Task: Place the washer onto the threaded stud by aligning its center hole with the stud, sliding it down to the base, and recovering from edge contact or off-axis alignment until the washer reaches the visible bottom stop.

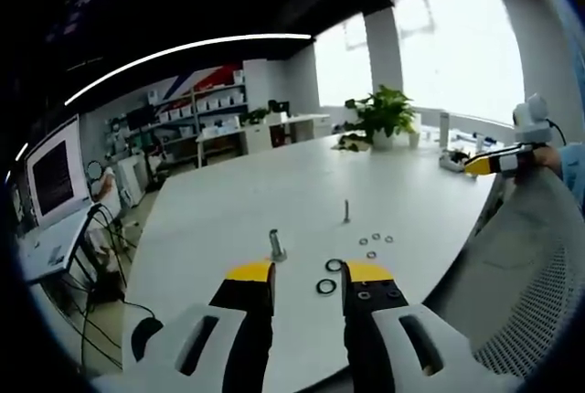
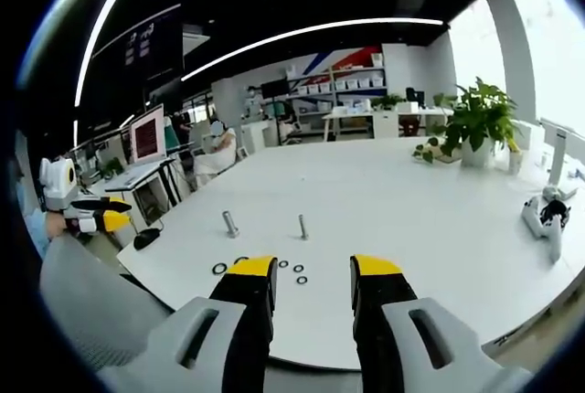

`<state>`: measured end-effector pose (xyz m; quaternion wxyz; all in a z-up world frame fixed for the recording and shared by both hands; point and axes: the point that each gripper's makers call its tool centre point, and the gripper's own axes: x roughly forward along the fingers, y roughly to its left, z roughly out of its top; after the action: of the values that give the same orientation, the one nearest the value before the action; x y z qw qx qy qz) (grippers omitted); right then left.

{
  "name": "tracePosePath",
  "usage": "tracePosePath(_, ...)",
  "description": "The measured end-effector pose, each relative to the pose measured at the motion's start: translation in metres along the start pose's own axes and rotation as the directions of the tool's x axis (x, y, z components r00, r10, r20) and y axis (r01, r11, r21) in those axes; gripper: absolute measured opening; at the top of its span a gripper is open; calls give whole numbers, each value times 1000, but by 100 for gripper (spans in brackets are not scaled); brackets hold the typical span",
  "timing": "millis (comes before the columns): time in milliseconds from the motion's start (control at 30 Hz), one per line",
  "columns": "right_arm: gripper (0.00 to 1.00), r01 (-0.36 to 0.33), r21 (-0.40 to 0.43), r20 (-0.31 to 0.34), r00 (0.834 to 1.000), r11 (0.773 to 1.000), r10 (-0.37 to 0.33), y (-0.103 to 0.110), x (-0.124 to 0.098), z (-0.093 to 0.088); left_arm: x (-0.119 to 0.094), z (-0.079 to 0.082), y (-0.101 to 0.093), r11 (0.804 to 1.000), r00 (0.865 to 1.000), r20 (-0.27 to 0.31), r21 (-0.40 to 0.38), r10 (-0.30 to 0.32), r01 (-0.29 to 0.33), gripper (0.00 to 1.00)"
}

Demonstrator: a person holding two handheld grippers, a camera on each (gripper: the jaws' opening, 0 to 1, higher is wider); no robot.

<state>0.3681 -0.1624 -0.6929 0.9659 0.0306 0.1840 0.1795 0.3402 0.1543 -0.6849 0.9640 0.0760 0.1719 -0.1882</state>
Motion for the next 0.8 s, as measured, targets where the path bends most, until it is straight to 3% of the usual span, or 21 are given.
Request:
tracePosePath(533, 33, -11, -1, -5, 1000, 1000, 11, -1, 1, 0, 2, -2, -2, 1000, 1000, -18, 5, 0, 0, 26)
tracePosePath(800, 33, -10, -2, -51, 999, 1000, 10, -3, 2, -8, 1, -3, -8, 1000, 1000, -22, 5, -12, 12, 24)
